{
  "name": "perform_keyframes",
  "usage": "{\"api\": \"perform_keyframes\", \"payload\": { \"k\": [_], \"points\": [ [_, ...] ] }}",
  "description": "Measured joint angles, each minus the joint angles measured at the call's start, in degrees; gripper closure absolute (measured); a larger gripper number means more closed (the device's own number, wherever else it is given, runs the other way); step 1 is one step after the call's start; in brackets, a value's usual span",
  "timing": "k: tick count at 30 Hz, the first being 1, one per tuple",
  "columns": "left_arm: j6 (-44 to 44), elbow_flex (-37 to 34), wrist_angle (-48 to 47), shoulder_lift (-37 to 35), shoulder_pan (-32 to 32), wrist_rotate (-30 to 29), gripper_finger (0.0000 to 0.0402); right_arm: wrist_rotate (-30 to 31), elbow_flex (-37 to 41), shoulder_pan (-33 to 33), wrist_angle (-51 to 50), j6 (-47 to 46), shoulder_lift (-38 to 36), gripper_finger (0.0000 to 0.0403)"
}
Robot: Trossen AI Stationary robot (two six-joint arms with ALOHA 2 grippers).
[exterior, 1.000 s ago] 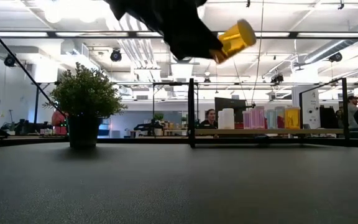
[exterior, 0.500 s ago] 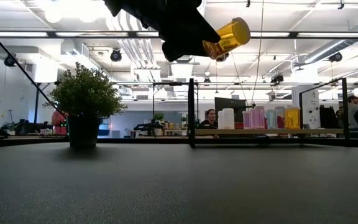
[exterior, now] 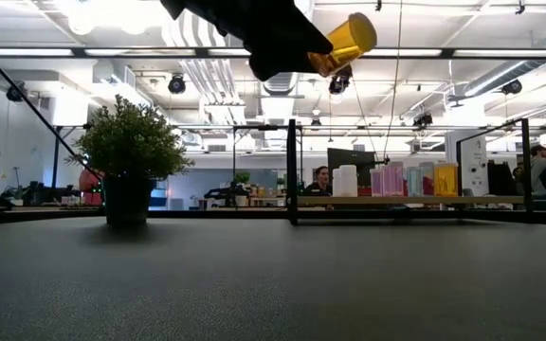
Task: Pick and place medicine bottles onto shelf by color
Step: Put the orange pill bottle on the shelf aligned with the other orange pill bottles
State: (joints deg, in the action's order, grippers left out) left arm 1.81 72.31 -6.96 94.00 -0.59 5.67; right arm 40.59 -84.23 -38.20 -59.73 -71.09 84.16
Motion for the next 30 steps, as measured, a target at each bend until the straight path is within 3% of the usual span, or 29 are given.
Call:
{"api": "perform_keyframes", "payload": {
  "k": [6, 12, 20, 30],
  "points": [
    [-5.6, -0.2, -0.1, -1.6, 4.3, 0.0, 0.023, 8.8, 0.0, 2.4, -3.4, -3.4, -0.5, 0.0188],
    [-5.7, 0.0, -0.1, -3.1, 8.9, 0.0, 0.023, 10.4, 0.0, 5.8, -7.3, -7.9, -1.2, 0.0188],
    [-7.4, 0.2, 0.3, -4.1, 12.8, 0.0, 0.023, 11.0, -2.9, 13.0, -7.4, 1.7, -7.1, 0.0188],
    [-10.1, 0.5, 4.8, -4.2, 13.0, 0.0, 0.023, 15.1, -5.6, 20.2, -7.2, 7.9, -9.8, 0.0188]
  ]
}}
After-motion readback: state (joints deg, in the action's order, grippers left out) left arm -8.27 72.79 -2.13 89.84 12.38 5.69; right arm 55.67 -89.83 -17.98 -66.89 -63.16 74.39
